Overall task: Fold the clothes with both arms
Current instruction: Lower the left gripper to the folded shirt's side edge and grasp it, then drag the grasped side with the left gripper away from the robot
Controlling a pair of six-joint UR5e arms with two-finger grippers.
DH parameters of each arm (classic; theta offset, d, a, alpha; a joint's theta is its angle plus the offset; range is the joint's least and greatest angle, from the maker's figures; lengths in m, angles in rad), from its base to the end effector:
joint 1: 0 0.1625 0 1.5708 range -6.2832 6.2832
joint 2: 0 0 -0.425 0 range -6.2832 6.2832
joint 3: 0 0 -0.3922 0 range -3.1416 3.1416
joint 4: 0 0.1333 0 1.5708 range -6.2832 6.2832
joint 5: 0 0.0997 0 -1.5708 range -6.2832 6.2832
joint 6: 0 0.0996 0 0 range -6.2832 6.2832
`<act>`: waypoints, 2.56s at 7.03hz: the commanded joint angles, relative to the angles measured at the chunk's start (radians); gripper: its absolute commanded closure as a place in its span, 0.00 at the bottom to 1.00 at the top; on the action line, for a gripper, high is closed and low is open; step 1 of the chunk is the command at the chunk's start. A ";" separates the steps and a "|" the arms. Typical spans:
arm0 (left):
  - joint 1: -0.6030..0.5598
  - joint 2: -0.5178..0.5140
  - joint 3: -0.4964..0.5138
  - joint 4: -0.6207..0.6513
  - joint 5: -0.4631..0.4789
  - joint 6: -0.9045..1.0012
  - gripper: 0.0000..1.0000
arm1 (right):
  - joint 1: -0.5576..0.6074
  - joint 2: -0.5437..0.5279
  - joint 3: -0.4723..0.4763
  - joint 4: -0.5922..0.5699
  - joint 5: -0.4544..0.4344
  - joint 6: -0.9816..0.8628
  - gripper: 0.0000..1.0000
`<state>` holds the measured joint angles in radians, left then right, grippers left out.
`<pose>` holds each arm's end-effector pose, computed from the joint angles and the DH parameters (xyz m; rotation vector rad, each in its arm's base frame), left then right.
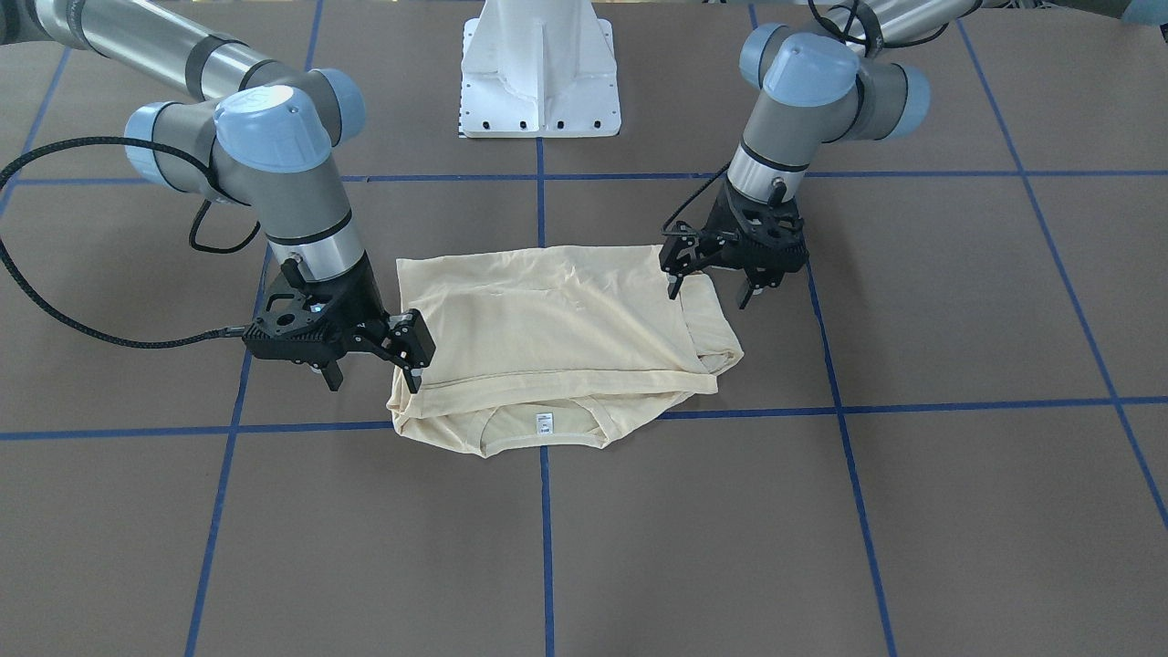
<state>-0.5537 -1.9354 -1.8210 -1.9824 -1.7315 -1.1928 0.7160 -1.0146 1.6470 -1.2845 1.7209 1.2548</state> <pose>0.4552 -0.4194 0.2990 0.3293 0.9807 -0.0773 -0.4349 -0.5353 0.2721 0.3325 -0.8697 0.3019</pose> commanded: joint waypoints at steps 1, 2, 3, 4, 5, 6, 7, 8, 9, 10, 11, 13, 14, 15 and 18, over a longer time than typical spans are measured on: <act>0.147 0.015 -0.020 0.004 0.059 -0.146 0.01 | 0.000 -0.004 0.005 0.001 -0.003 -0.002 0.00; 0.181 0.019 -0.018 0.004 0.078 -0.174 0.11 | 0.000 -0.002 0.007 0.001 -0.003 -0.002 0.00; 0.186 0.019 -0.011 0.004 0.079 -0.175 0.19 | 0.000 -0.002 0.011 -0.001 -0.003 -0.002 0.00; 0.186 0.021 0.000 0.004 0.079 -0.174 0.22 | 0.000 -0.001 0.020 -0.001 -0.004 0.000 0.00; 0.186 0.022 0.002 0.004 0.079 -0.172 0.22 | 0.000 -0.004 0.034 -0.001 -0.004 0.000 0.00; 0.186 0.022 0.002 0.004 0.079 -0.172 0.26 | 0.000 -0.004 0.034 -0.001 -0.004 0.000 0.00; 0.186 0.035 0.003 0.002 0.076 -0.174 0.39 | 0.000 -0.004 0.034 -0.001 -0.004 0.000 0.00; 0.189 0.042 0.003 0.002 0.076 -0.174 0.61 | 0.000 -0.004 0.034 -0.001 -0.004 0.000 0.00; 0.192 0.042 0.003 0.001 0.076 -0.174 0.85 | 0.000 -0.005 0.034 -0.001 -0.004 0.000 0.00; 0.192 0.042 0.000 0.002 0.076 -0.172 1.00 | -0.001 -0.004 0.033 -0.001 -0.004 -0.002 0.00; 0.192 0.044 -0.015 0.004 0.073 -0.171 1.00 | -0.001 -0.004 0.033 -0.001 -0.004 -0.002 0.00; 0.187 0.076 -0.034 0.005 0.070 -0.156 1.00 | -0.006 -0.004 0.033 -0.001 -0.004 0.000 0.00; 0.167 0.108 -0.044 0.005 0.078 -0.096 1.00 | -0.010 -0.005 0.033 -0.001 -0.007 0.001 0.00; 0.117 0.117 -0.029 0.005 0.081 -0.024 1.00 | -0.013 -0.006 0.033 -0.001 -0.011 0.003 0.00; -0.131 0.026 0.165 -0.015 0.075 0.238 1.00 | -0.020 -0.004 0.036 0.001 -0.012 0.018 0.00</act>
<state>-0.5830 -1.8480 -1.7559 -1.9851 -1.6544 -1.0564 0.6996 -1.0198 1.6811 -1.2841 1.7096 1.2665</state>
